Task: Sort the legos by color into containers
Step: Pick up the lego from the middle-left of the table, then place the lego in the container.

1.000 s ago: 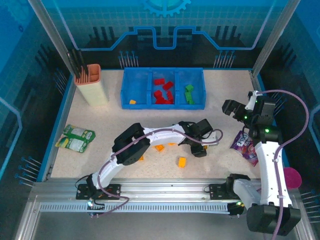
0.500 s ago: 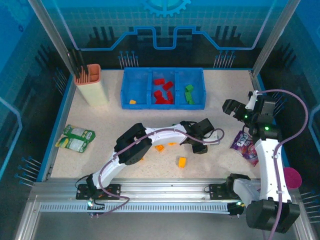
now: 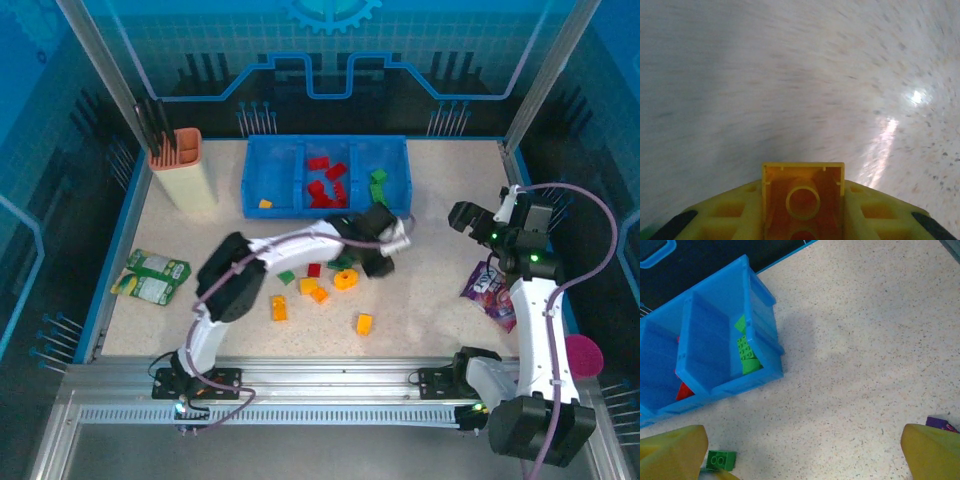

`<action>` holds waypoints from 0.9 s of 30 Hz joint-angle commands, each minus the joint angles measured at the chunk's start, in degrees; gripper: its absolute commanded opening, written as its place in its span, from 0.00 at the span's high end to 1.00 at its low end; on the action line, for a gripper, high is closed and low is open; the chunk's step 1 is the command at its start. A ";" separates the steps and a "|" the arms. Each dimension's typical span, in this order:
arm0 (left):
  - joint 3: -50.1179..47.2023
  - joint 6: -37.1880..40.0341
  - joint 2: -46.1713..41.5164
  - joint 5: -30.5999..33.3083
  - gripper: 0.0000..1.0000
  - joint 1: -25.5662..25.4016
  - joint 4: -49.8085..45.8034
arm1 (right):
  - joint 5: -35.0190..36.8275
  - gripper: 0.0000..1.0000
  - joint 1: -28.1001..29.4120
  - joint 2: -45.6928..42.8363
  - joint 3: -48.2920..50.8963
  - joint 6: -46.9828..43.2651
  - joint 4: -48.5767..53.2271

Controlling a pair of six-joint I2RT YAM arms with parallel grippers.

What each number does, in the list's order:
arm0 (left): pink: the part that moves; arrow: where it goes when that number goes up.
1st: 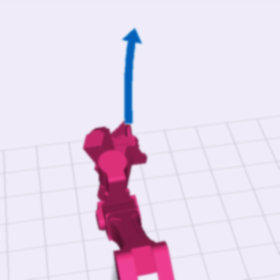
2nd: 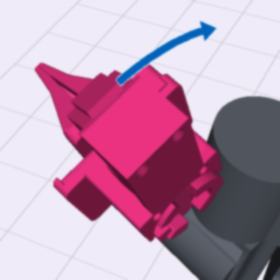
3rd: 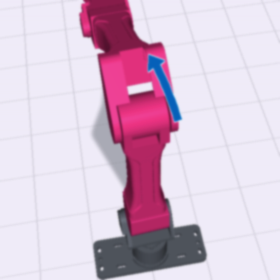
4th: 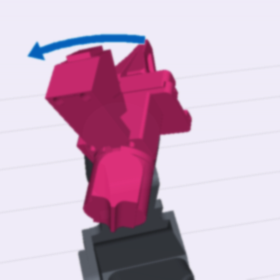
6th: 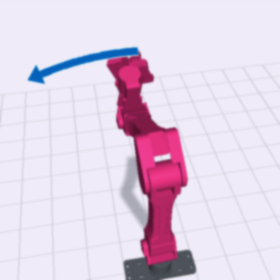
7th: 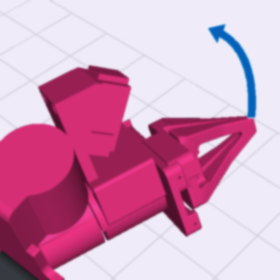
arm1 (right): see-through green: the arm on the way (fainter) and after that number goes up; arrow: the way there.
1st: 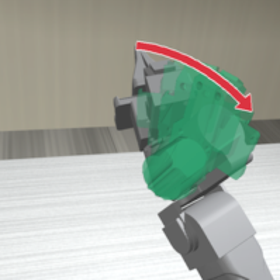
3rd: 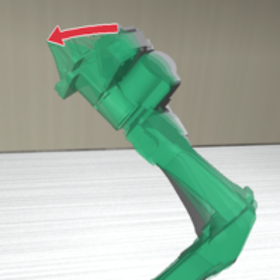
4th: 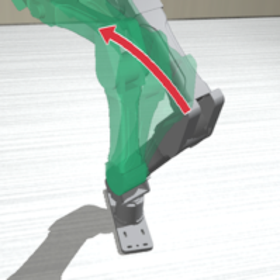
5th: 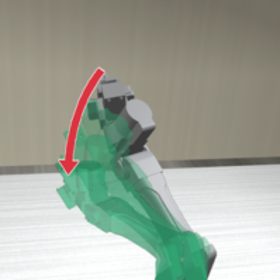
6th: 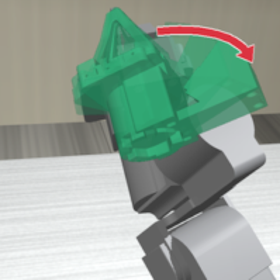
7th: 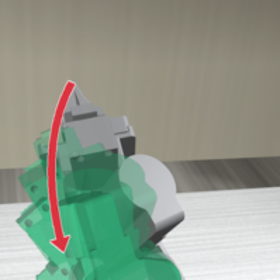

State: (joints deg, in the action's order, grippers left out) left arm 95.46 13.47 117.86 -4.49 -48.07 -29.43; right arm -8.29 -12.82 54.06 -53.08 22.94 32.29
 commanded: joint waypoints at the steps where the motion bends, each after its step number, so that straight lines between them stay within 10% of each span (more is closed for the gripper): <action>1: -0.26 -4.50 -11.47 2.56 0.83 7.33 0.96 | -2.19 0.00 -0.82 0.87 0.61 0.23 -0.89; 11: -0.73 -20.62 -14.39 7.98 0.82 29.52 0.78 | -2.94 0.00 1.70 4.46 1.10 -1.33 -2.69; 27: 22.64 -28.21 14.14 8.42 0.78 36.16 -8.69 | 2.90 0.01 16.23 6.52 0.29 -9.47 -5.58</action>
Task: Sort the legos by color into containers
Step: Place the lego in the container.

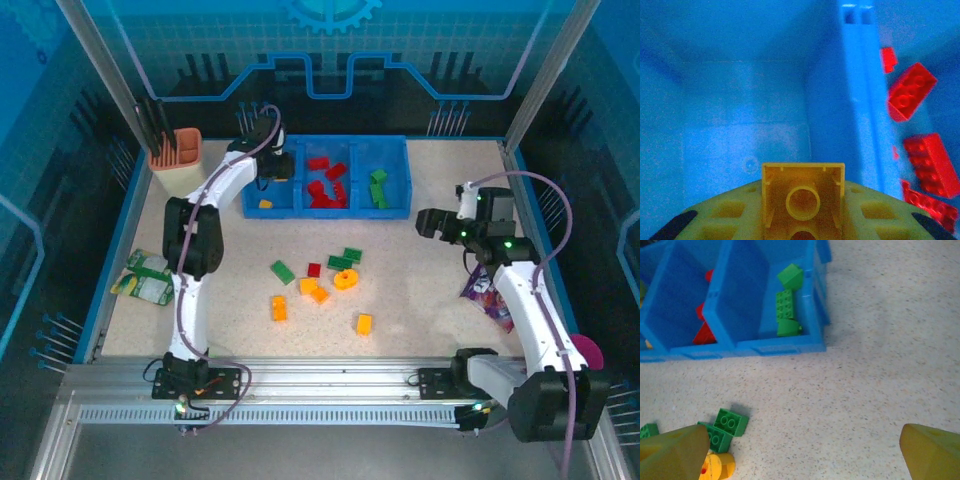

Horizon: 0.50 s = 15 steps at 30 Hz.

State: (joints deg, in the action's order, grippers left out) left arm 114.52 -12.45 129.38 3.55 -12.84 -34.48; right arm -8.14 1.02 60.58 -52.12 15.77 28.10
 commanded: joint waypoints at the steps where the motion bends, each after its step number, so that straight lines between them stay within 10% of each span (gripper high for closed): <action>1: 4.32 -2.53 3.69 0.37 0.78 1.06 -3.70 | 3.70 0.01 3.56 0.30 -0.87 -2.52 -1.38; 15: 2.49 -3.07 3.53 1.08 0.49 1.15 -2.71 | 8.56 0.00 7.52 4.87 -3.67 -2.32 -0.54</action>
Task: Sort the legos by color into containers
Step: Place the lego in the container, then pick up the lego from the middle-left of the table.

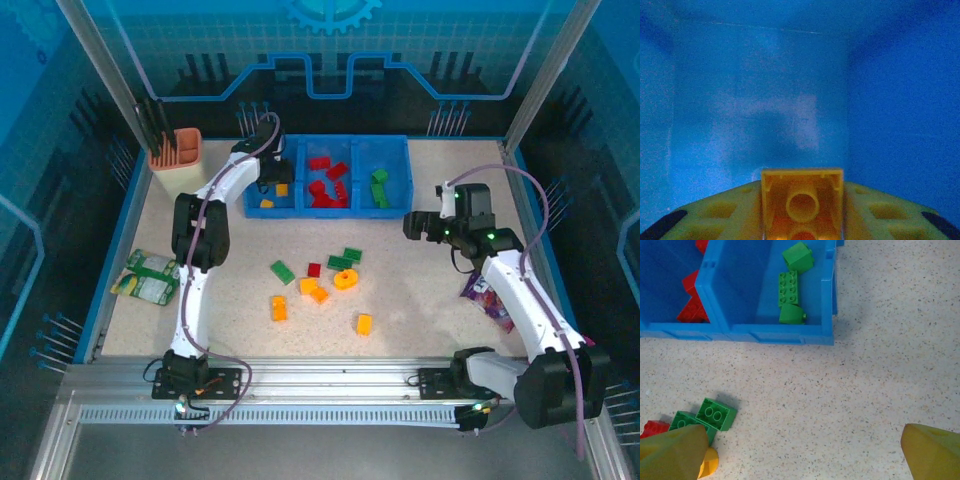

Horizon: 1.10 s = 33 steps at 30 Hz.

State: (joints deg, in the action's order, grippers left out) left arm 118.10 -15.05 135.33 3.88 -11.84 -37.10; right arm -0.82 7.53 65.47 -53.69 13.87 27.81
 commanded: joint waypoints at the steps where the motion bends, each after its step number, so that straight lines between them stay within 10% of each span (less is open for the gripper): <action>1: -1.60 -0.29 -3.16 0.77 0.47 0.15 0.10 | 1.34 0.00 1.09 0.08 -2.17 -0.34 -0.17; 18: -23.87 -1.35 -28.39 -0.52 0.46 -1.53 3.55 | 0.85 0.00 3.57 -2.59 -1.28 2.73 -0.22; 33: -63.09 -17.97 -62.60 0.90 0.41 -17.34 -3.31 | 1.57 0.00 7.47 3.11 -6.62 1.07 2.71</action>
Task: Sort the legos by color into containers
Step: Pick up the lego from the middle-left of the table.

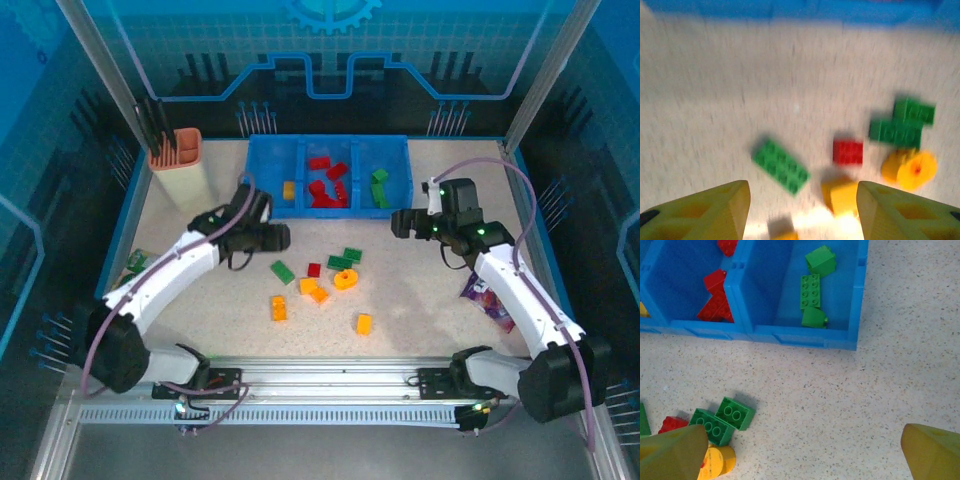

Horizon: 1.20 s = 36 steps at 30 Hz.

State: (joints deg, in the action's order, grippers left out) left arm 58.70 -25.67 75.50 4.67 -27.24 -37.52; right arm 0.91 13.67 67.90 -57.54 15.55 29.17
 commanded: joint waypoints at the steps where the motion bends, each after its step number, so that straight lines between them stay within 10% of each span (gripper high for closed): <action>1: -5.60 -9.47 -3.81 0.45 0.41 -3.37 -3.17 | -0.41 0.00 1.60 0.99 -2.96 -0.75 1.26; 10: -17.33 -24.48 -4.48 3.48 0.38 -13.09 1.80 | 0.48 0.00 3.90 4.38 -4.67 -1.14 1.17; 22: -16.75 -24.56 7.90 3.30 0.39 -16.38 5.54 | 1.98 0.00 5.24 6.36 -4.53 -1.31 1.05; 36: -12.23 -20.45 11.73 4.51 0.78 -16.05 3.12 | 3.57 0.00 5.31 7.81 -3.91 -2.17 0.77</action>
State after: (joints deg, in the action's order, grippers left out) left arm 43.46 -48.69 85.65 8.86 -43.35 -35.11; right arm 3.70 18.06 75.07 -60.45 14.26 29.54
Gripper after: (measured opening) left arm 0.326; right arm 0.998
